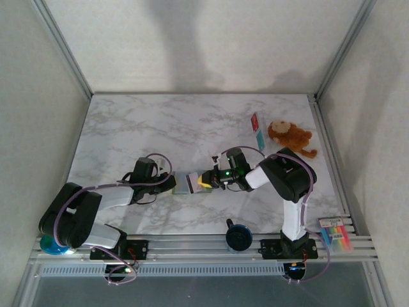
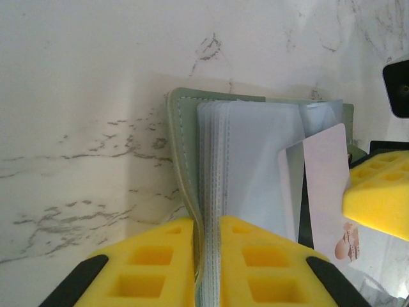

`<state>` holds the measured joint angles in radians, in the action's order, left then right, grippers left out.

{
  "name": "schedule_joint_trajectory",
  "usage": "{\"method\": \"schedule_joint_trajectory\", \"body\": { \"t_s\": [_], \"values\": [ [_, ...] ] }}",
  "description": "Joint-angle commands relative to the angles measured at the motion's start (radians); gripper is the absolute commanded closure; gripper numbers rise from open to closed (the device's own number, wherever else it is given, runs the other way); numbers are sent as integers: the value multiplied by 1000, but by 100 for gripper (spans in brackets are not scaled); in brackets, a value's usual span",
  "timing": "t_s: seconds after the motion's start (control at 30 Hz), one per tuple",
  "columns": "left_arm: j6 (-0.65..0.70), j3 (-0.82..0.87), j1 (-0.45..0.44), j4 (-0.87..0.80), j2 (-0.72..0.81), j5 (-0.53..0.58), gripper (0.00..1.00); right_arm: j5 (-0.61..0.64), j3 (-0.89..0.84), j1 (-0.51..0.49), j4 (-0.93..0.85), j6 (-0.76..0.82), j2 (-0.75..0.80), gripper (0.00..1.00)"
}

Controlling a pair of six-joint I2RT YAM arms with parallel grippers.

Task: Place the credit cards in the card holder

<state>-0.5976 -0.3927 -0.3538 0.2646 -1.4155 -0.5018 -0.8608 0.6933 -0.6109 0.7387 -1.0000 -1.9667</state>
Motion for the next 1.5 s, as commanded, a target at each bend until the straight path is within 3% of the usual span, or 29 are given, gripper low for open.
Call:
{"method": "schedule_joint_trajectory", "body": {
  "t_s": [0.0,0.6,0.83,1.13,1.47],
  "values": [
    [23,41,-7,-131,-28,66,85,47,-16,10,32,-30,-35,100],
    [-36,69,-8,-118,70,-3,80,185,-40,-55,94,-100,-11,100],
    [-34,69,-8,-115,69,-16,80,195,-17,-91,49,-79,-6,93],
    [-33,66,-8,-124,81,-13,81,173,50,-122,-128,15,28,95],
    [-39,61,-8,-123,98,-30,80,189,110,-187,-205,37,17,92]
  ]
}}
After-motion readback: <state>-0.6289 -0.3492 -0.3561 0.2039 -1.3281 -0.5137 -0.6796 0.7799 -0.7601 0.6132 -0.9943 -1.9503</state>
